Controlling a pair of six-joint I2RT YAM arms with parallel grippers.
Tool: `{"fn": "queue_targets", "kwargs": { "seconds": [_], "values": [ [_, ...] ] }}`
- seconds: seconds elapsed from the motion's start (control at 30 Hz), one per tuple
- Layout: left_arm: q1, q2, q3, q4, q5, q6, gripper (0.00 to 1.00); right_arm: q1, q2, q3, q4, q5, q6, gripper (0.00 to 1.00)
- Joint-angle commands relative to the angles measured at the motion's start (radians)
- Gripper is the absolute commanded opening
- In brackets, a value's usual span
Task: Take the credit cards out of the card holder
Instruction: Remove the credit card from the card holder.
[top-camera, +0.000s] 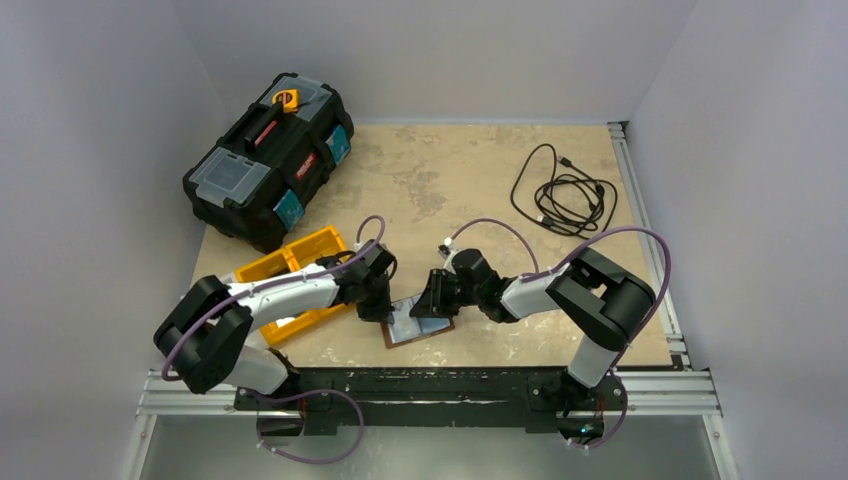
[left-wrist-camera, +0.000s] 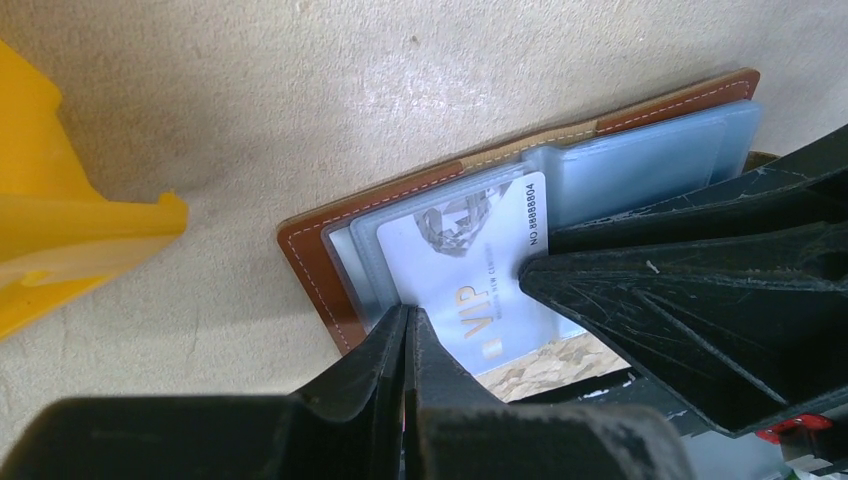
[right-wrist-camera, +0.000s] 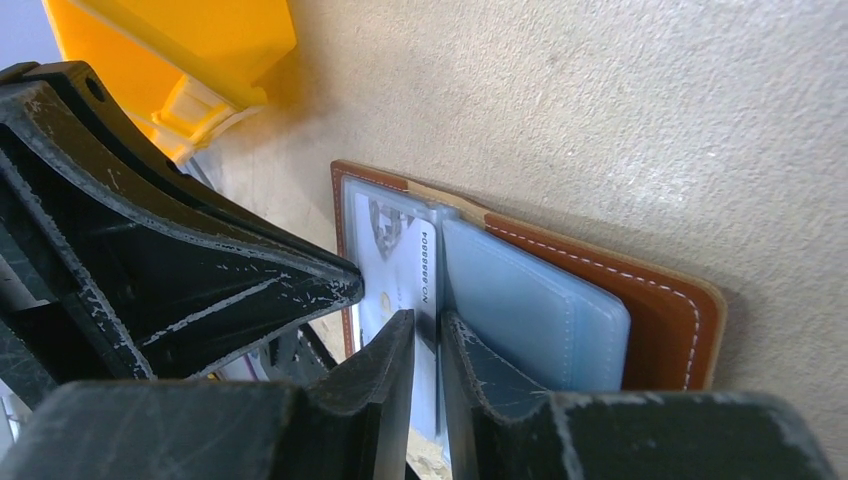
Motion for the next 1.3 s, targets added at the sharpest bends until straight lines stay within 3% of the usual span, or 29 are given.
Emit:
{"fn": "queue_targets", "kwargs": {
  "seconds": [0.0,0.33,0.53,0.93,1.27],
  "values": [
    [-0.008,0.062,-0.011,0.032,-0.019,-0.031,0.00,0.007,0.027,-0.040,-0.021,0.003,-0.001,0.17],
    [-0.008,0.098,-0.012,-0.025,-0.056,-0.053,0.00,-0.024,0.022,-0.127,0.203,-0.075,0.086,0.22],
    [-0.008,0.097,-0.012,-0.033,-0.061,-0.054,0.00,-0.042,0.045,-0.162,0.317,-0.110,0.131,0.19],
    [-0.005,0.107,-0.011,-0.055,-0.078,-0.062,0.00,-0.064,0.026,-0.192,0.330,-0.086,0.144,0.02],
    [0.008,0.115,-0.021,-0.079,-0.094,-0.064,0.00,-0.086,-0.075,-0.197,0.169,-0.021,0.087,0.00]
  ]
}}
